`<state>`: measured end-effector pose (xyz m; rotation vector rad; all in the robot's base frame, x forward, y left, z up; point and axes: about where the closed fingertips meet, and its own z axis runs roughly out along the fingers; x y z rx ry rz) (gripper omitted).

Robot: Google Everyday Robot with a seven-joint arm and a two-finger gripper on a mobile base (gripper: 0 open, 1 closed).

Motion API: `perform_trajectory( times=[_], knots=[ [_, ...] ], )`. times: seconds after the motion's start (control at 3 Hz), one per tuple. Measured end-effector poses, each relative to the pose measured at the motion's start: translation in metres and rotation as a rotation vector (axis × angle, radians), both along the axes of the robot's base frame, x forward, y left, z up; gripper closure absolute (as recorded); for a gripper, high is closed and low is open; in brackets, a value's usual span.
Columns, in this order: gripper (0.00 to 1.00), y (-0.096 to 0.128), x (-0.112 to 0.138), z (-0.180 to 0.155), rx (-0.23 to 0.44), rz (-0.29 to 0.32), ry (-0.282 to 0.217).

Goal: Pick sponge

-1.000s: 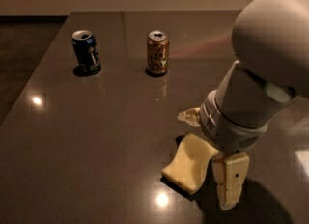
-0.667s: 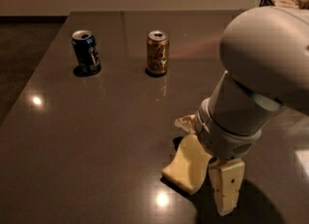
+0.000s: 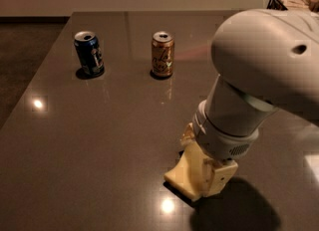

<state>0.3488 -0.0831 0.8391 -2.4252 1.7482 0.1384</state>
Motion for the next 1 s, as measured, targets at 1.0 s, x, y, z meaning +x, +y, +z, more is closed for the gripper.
perform_trajectory(
  times=[1.0],
  knots=[
    [1.0,-0.008,0.038,0.069,0.062,-0.14,0.053]
  ],
)
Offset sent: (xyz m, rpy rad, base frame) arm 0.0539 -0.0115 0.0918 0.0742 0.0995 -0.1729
